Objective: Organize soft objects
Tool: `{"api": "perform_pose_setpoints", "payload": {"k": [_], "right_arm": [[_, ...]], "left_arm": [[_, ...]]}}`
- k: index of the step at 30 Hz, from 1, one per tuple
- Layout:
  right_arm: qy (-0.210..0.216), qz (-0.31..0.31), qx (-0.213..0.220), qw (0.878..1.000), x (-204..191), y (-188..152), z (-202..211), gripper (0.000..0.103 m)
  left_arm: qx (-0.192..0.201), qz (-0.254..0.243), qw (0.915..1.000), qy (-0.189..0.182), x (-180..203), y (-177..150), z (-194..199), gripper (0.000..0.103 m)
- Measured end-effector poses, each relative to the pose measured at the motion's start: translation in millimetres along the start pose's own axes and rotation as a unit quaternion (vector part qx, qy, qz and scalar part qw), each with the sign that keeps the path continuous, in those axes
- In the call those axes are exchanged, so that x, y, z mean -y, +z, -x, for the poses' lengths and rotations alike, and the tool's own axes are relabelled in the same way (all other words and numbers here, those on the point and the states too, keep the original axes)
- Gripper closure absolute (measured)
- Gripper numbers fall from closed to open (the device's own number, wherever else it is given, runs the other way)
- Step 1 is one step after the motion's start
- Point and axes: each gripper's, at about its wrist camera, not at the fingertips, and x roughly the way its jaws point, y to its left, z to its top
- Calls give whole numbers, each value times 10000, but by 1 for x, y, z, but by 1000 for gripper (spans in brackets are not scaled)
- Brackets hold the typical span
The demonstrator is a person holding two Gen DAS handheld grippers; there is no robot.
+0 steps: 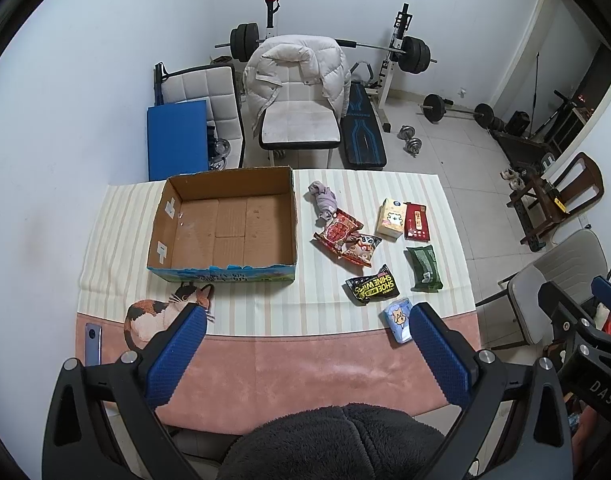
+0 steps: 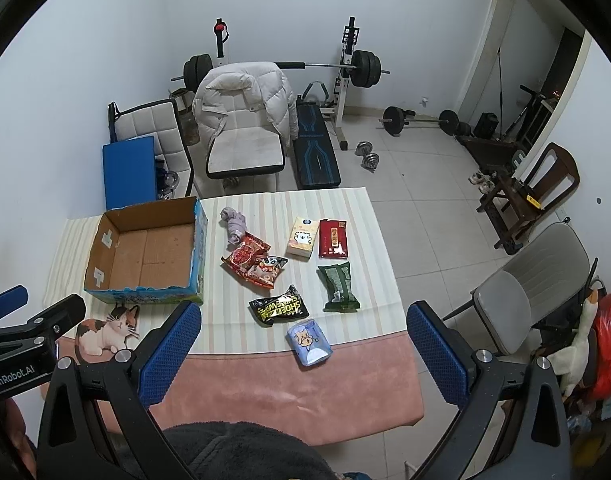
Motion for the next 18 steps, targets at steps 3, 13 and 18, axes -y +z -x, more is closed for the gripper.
{"api": "perform_pose_setpoints", "payload": {"k": [3,13,18], "right_arm": [[4,1,38,10000,-1,5,2,0],[-13,-19,40,10000,-4,10,3,0],[-24,-26,81,10000,-2,11,6,0]], "left_arm": [[6,-18,10000,-1,2,1,0,0],[34,-37,10000,-15,6,4,2,0],[58,-34,10000,-9,6,3,2,0]]}}
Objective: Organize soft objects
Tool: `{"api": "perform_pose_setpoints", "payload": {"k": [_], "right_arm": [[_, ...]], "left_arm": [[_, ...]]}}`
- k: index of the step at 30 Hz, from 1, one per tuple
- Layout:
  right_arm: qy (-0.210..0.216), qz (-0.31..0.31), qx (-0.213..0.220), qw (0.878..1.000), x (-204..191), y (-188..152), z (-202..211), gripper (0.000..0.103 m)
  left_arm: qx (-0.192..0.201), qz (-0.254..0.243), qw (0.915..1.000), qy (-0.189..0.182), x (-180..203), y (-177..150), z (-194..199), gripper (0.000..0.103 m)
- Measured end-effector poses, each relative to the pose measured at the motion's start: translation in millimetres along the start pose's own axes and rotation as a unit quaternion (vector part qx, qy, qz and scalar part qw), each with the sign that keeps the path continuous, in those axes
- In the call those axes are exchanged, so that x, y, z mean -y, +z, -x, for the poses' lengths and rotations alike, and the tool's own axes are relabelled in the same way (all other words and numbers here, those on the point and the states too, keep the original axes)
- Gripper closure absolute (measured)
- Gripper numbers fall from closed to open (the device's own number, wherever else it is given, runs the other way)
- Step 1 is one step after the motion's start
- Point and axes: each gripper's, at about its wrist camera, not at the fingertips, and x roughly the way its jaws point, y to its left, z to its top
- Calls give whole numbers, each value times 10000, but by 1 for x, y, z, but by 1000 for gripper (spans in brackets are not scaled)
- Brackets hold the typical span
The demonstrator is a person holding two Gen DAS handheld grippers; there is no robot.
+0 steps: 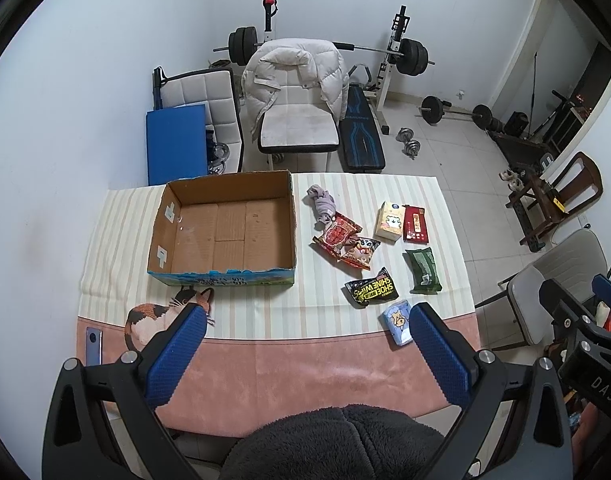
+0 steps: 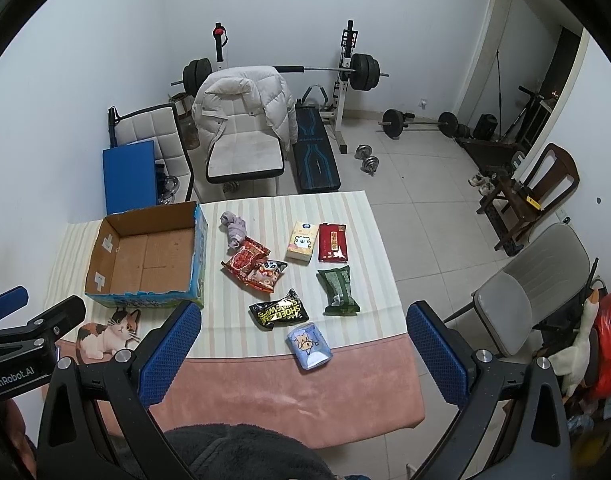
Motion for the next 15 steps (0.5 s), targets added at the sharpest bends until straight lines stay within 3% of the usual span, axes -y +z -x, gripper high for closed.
{"api": "perform_pose_setpoints", "payload": {"k": [15], "right_arm": [[22,-51,40,10000,2,3,4,0]], "left_arm": [[39,-3,10000,-14,-2,-2,0,0]]}}
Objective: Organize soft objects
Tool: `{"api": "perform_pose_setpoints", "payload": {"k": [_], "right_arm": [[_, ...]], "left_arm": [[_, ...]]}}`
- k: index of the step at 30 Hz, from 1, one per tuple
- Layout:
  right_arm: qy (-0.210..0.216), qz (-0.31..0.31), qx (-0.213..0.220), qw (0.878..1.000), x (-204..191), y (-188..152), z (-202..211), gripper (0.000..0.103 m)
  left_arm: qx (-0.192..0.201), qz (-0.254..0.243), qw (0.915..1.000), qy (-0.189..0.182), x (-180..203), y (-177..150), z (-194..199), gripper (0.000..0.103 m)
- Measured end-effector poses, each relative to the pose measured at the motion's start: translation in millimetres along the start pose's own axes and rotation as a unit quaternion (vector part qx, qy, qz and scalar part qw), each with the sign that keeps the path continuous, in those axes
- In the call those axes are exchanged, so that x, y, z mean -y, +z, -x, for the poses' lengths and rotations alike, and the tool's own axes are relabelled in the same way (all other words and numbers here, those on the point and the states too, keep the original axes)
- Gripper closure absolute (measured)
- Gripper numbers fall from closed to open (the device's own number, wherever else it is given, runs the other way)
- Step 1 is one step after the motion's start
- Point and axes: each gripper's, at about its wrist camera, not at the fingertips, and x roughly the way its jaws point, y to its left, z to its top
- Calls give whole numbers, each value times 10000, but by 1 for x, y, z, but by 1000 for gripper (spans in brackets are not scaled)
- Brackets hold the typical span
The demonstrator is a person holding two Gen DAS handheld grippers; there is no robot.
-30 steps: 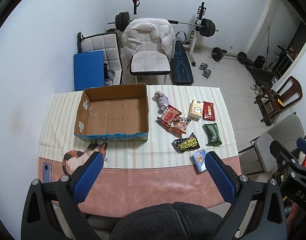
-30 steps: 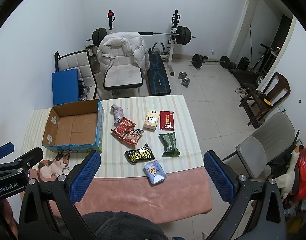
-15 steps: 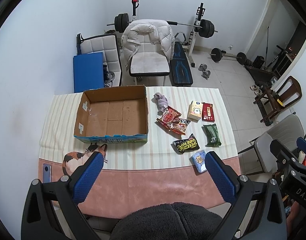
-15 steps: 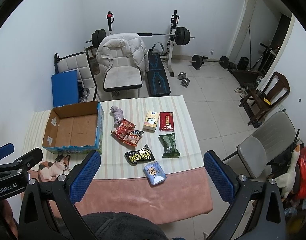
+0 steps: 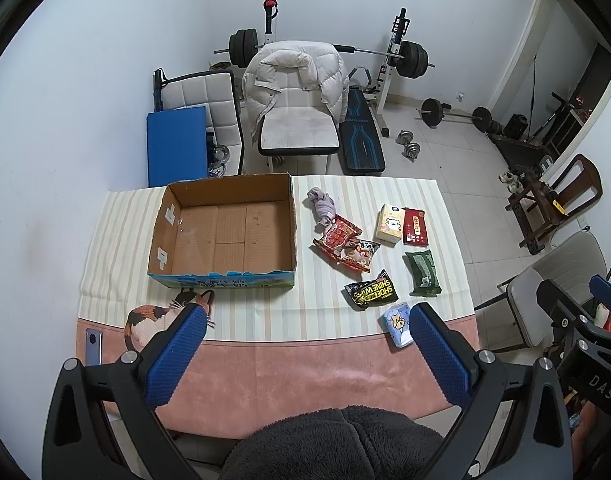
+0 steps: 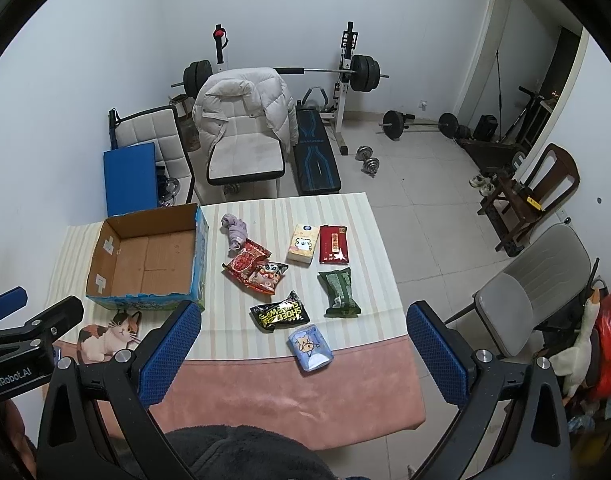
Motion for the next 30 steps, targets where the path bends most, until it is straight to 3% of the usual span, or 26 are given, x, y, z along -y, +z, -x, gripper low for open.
{"api": "perform_pose_setpoints", "payload": {"k": [7,12,22,25,26,30], "right_arm": [[23,-96,-39,9999,4,-1,-10,0],[24,-383,-472,9981,29,-1,-67,0],[70,-898,-1782,9799,93,-6,-268,0],[267,-1045,-2178,9700,106,-6,-333,0],[319,-1092,-2287,9668,110,-5,-351,0],[608,-1073,-2505,9602,108,10,-424,0]], "left_arm": [[-21,-80,9999,-63,4,0,-10,0],[-349,-370,9987,10,21,20,-61,0],[-1149,-1265,9850,257,67,85,-237,4],[-1606,-1536,9744,337,85,100,-307,12],[-1748,-1620,9704,380,91,102,-328,19],[-2398,-1826,9528,370,103,104,-408,23]]}}
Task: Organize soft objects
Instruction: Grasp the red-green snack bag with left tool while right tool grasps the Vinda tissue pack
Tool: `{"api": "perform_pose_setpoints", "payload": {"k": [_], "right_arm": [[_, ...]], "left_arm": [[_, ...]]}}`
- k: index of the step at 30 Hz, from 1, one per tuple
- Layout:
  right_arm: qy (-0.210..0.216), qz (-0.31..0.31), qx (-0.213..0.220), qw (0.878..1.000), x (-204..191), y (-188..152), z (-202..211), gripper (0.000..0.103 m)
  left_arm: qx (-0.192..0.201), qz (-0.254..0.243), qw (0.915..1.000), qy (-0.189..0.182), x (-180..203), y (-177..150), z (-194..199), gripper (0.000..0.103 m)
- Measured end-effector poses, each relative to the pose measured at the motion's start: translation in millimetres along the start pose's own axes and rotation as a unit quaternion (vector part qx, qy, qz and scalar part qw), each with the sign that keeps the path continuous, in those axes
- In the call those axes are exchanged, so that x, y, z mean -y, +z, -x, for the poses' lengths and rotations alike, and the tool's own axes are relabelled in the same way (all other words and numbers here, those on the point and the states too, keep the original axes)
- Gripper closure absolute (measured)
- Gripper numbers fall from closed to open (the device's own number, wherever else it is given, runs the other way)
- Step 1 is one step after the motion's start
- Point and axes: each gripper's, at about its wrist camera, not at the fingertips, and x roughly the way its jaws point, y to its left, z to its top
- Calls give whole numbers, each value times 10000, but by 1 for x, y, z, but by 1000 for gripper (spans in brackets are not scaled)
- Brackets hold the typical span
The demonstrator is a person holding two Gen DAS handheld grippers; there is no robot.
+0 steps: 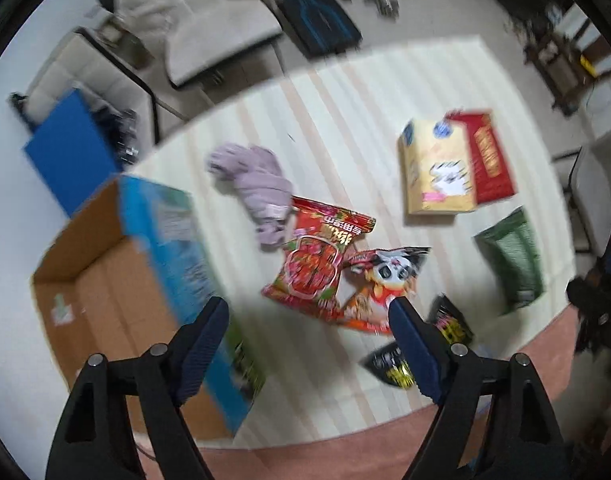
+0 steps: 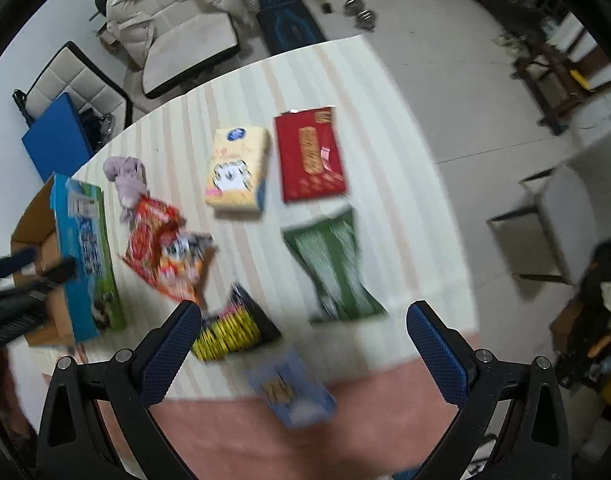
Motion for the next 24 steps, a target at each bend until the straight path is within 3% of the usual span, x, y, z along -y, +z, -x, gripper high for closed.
{"api": "perform_pose_setpoints", "payload": {"k": [2,5,7,10,12,17,19,20,24], "right_arm": [[433,-145,-275,9986,-2,27,-34,0],[882,-344,-660,9933,-9,57,-75,15],[1045,-412,-849,9900,-16,70,-94,17],[1051,-405,-1040,9882,-28,87,-120,17],[1046,-390,-1169,9868,-35,96,-134,17],[836,-320,-1410,9860,-56,109,-163,17],[700,-273,-1492,9860,-63,111,-174,25],[579,-236,-1528,9863,-67,112,-178,35],[329,-105,-1456,9887,-76,109,-182,37]], "left_arm": [[-327,-83,9993,184,2,16,-33,29],[-765,-171,9964,329,2,29,-76,31],[-959,-223,9945,349,2,32,-95,31],[-1191,-367,9918,281,5,32,-116,31],[-1258,-299,9915,154,3,32,-123,51],[-1191,118,9927,-143,-9,25,-125,55],[-1203,284,9920,-243,-16,23,-123,56],[-1205,389,9915,-291,-20,22,-122,57],[-1108,733,9907,-309,-37,16,-113,59]]}}
